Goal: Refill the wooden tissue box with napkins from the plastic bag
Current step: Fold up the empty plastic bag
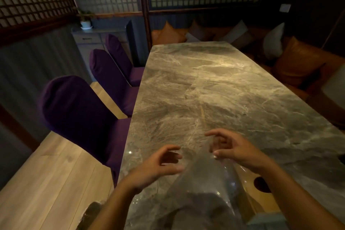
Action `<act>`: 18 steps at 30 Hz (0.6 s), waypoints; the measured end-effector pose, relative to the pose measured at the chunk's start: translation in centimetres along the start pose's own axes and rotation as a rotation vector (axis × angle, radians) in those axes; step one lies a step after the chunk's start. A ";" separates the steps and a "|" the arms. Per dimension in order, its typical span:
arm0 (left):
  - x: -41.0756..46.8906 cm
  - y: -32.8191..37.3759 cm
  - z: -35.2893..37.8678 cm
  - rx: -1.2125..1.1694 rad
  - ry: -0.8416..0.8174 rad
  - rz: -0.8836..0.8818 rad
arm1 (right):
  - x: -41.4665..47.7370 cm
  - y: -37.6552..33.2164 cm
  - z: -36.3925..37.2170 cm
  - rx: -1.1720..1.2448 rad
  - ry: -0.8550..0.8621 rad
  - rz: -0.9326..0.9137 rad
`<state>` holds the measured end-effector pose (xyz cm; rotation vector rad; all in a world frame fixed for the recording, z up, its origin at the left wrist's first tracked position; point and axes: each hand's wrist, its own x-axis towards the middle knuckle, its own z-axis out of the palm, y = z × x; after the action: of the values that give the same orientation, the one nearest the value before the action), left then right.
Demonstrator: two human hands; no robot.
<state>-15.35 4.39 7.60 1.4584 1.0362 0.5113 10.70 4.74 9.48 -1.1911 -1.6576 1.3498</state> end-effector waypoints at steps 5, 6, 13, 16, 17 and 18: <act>1.3 1.5 3.1 0.077 0.026 0.176 | 1.6 -3.4 1.2 -0.276 -0.129 -0.099; 1.5 1.6 3.3 0.100 0.065 0.209 | 1.8 -3.9 1.2 -0.339 -0.118 -0.114; 1.1 2.0 1.0 -0.095 0.353 0.264 | 1.5 -3.9 -0.6 -0.116 0.104 -0.043; 0.9 2.2 0.2 -0.257 0.419 0.267 | 1.1 -2.3 -0.3 0.150 0.141 0.004; 0.8 2.3 0.1 -0.294 0.434 0.266 | 1.0 -1.7 0.1 0.214 0.146 0.012; 0.7 2.2 0.0 -0.323 0.443 0.263 | 1.0 -1.2 0.7 0.258 0.148 0.020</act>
<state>-14.27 5.24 9.53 1.2209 1.0438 1.1762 9.47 5.39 10.46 -1.1273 -1.3270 1.4039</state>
